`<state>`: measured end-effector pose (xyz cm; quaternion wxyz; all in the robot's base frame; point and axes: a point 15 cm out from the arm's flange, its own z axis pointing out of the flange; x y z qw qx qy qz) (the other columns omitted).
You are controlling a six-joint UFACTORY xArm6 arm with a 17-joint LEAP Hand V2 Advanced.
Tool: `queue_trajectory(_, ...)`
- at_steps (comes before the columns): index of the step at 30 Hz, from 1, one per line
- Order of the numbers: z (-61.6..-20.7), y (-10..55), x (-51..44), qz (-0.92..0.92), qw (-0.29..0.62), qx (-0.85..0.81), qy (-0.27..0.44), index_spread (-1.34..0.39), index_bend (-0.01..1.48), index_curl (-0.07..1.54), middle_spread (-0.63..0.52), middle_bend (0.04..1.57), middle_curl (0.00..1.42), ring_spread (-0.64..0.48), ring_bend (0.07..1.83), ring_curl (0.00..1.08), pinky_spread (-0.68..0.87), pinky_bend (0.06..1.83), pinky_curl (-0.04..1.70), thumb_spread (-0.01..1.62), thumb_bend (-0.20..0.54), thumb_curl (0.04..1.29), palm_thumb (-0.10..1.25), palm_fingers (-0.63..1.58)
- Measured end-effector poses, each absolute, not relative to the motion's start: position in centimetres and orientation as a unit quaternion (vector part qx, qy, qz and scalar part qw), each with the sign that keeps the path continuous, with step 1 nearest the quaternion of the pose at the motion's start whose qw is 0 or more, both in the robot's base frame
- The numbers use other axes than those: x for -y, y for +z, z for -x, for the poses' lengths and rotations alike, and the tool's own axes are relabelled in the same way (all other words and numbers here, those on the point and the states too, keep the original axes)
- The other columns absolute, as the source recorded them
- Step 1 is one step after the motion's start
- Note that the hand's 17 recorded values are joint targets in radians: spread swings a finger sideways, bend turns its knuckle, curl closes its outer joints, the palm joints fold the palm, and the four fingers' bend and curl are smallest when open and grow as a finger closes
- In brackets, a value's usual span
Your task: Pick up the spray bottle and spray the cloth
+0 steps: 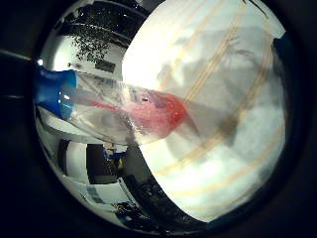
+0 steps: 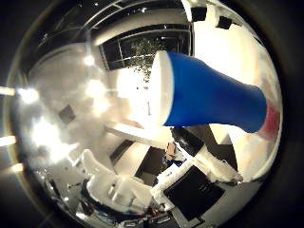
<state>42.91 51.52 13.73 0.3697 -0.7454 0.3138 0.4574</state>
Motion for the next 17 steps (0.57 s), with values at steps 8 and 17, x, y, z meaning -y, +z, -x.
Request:
queue_trajectory(8,-44.7,17.7,-49.1,0.765,0.381,-0.300,0.424,-0.28,0.17,0.38,0.00,0.41,0.36,0.03,0.62,0.30,0.40,0.42,0.47,1.05,-0.023,0.44,0.72,0.18)
queue_trajectory(17,-43.2,20.8,-44.7,0.769,0.379,-0.314,0.408,-0.27,0.17,0.34,0.00,0.37,0.36,0.04,0.57,0.29,0.40,0.40,0.40,1.06,-0.023,0.43,0.71,0.21)
